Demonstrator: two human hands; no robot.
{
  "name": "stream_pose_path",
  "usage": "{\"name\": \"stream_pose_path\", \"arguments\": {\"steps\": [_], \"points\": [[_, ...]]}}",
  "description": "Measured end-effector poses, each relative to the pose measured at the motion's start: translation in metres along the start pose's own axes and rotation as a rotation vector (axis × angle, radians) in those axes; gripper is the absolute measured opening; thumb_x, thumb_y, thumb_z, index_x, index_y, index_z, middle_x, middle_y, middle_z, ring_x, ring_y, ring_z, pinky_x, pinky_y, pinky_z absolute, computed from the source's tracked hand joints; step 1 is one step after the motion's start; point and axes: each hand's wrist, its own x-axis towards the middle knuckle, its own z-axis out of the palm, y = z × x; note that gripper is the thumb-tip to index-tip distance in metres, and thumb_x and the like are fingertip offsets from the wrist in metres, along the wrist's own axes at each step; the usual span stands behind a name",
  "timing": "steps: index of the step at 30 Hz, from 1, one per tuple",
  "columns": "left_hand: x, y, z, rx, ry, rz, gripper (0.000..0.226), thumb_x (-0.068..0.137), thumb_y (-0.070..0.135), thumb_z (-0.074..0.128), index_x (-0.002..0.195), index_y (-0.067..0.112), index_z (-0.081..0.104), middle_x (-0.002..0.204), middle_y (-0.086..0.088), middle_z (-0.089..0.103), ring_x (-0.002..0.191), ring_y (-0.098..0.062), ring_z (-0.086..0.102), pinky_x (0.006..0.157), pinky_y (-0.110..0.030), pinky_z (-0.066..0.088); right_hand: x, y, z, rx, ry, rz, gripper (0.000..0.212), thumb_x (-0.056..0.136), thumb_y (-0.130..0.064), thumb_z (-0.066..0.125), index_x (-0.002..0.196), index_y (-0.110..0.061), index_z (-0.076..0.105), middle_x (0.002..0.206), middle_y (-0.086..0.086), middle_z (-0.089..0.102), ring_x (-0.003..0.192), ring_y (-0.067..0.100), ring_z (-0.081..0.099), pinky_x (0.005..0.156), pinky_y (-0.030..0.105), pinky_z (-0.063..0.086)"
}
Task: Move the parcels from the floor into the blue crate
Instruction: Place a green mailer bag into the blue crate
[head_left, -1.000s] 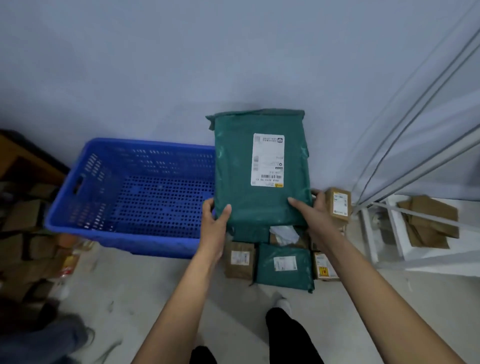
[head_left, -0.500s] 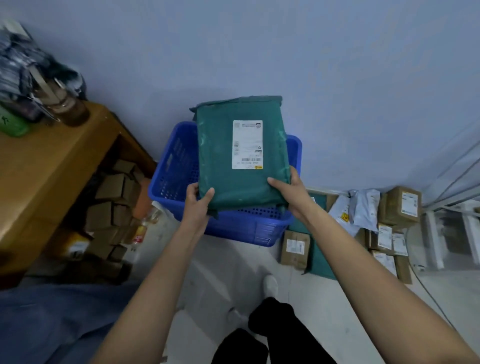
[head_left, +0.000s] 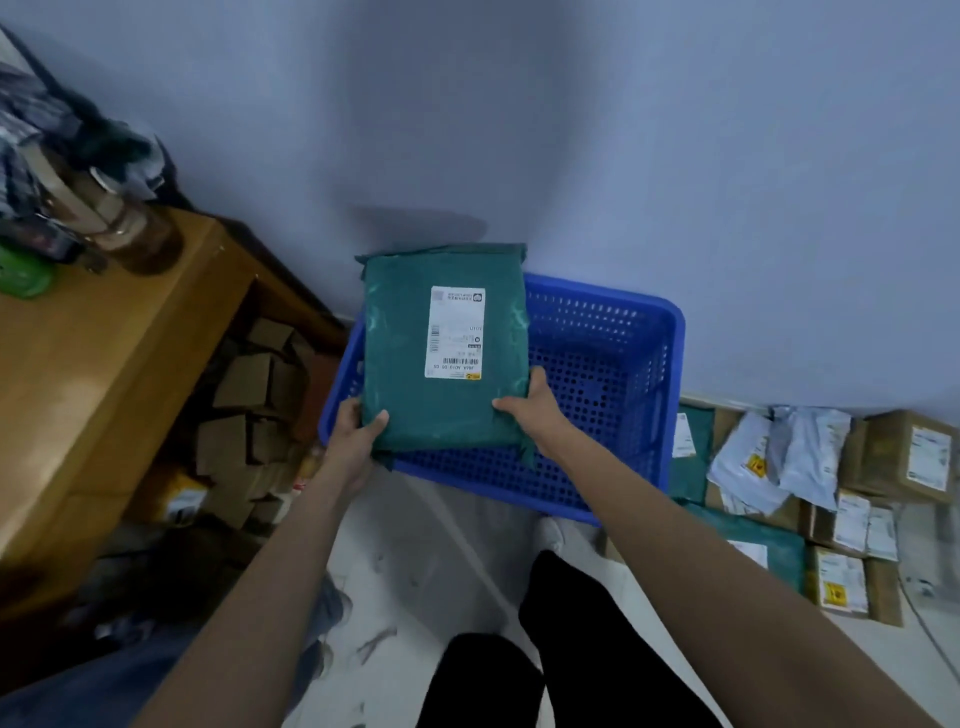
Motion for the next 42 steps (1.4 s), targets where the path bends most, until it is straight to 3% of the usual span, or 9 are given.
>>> {"name": "stream_pose_path", "arguments": {"steps": [4, 9, 13, 18, 26, 30, 35, 38, 42], "points": [[0.044, -0.014, 0.003, 0.129, 0.015, -0.095, 0.021, 0.095, 0.003, 0.05, 0.11, 0.011, 0.038, 0.124, -0.013, 0.049, 0.098, -0.027, 0.052, 0.079, -0.06, 0.047, 0.044, 0.014, 0.008, -0.048, -0.016, 0.07, 0.048, 0.084, -0.004, 0.068, 0.115, -0.015, 0.033, 0.125, 0.013, 0.051, 0.113, 0.027, 0.054, 0.094, 0.043, 0.052], [0.108, -0.033, 0.001, 0.475, -0.059, -0.257, 0.042, 0.095, 0.004, 0.051, 0.133, 0.006, 0.034, 0.135, -0.012, 0.046, 0.115, -0.028, 0.048, 0.097, -0.04, 0.044, 0.087, 0.055, 0.025, -0.087, 0.007, 0.187, 0.048, 0.084, -0.003, 0.068, 0.116, -0.015, 0.034, 0.124, 0.012, 0.051, 0.111, 0.026, 0.054, 0.094, 0.041, 0.051], [0.168, -0.049, 0.004, 0.651, -0.161, -0.316, 0.054, 0.096, 0.005, 0.05, 0.143, 0.008, 0.025, 0.144, -0.011, 0.039, 0.127, -0.032, 0.043, 0.107, -0.039, 0.038, 0.128, 0.081, 0.047, -0.107, 0.085, 0.248, 0.047, 0.083, -0.001, 0.069, 0.111, -0.016, 0.034, 0.122, 0.009, 0.051, 0.111, 0.025, 0.053, 0.093, 0.034, 0.05], [0.241, -0.081, 0.005, 0.669, -0.246, -0.321, 0.062, 0.099, 0.011, 0.046, 0.15, 0.012, 0.011, 0.151, -0.008, 0.03, 0.131, -0.025, 0.037, 0.106, -0.031, 0.032, 0.187, 0.114, 0.075, -0.077, 0.186, 0.294, 0.05, 0.083, 0.001, 0.068, 0.12, -0.007, 0.036, 0.117, 0.011, 0.052, 0.098, 0.021, 0.053, 0.084, 0.031, 0.051], [0.324, -0.164, -0.003, 0.823, -0.148, -0.313, 0.052, 0.098, 0.007, 0.036, 0.147, 0.011, 0.02, 0.137, -0.015, 0.047, 0.109, -0.03, 0.053, 0.088, -0.036, 0.049, 0.27, 0.17, 0.112, -0.227, 0.252, 0.254, 0.044, 0.083, 0.003, 0.065, 0.118, -0.003, 0.04, 0.099, 0.002, 0.05, 0.092, 0.019, 0.052, 0.079, 0.033, 0.052], [0.342, -0.18, 0.0, 0.87, -0.141, -0.322, 0.055, 0.098, 0.004, 0.036, 0.148, 0.012, 0.017, 0.143, -0.016, 0.042, 0.108, -0.031, 0.054, 0.078, -0.03, 0.045, 0.291, 0.195, 0.12, -0.267, 0.275, 0.241, 0.043, 0.083, 0.0, 0.066, 0.118, -0.005, 0.041, 0.111, 0.009, 0.054, 0.096, 0.022, 0.056, 0.078, 0.035, 0.054], [0.355, -0.183, 0.007, 0.901, -0.078, -0.329, 0.052, 0.092, -0.005, 0.037, 0.141, 0.007, 0.027, 0.135, -0.018, 0.049, 0.112, -0.034, 0.054, 0.09, -0.039, 0.049, 0.305, 0.214, 0.13, -0.301, 0.314, 0.225, 0.049, 0.078, 0.002, 0.065, 0.12, -0.005, 0.041, 0.118, 0.014, 0.054, 0.108, 0.031, 0.057, 0.085, 0.044, 0.056], [0.35, -0.181, 0.013, 0.939, -0.025, -0.299, 0.045, 0.093, -0.003, 0.036, 0.138, 0.003, 0.032, 0.133, -0.02, 0.05, 0.114, -0.035, 0.054, 0.086, -0.035, 0.044, 0.305, 0.213, 0.135, -0.307, 0.319, 0.223, 0.057, 0.081, 0.0, 0.065, 0.131, -0.003, 0.038, 0.126, 0.012, 0.052, 0.113, 0.027, 0.055, 0.091, 0.036, 0.052], [0.352, -0.179, 0.013, 0.95, 0.02, -0.231, 0.033, 0.095, 0.0, 0.038, 0.128, 0.001, 0.043, 0.123, -0.02, 0.058, 0.106, -0.032, 0.058, 0.079, -0.031, 0.043, 0.306, 0.218, 0.139, -0.313, 0.329, 0.243, 0.047, 0.082, 0.002, 0.064, 0.123, -0.004, 0.041, 0.12, 0.013, 0.052, 0.107, 0.025, 0.054, 0.083, 0.028, 0.049]]}}
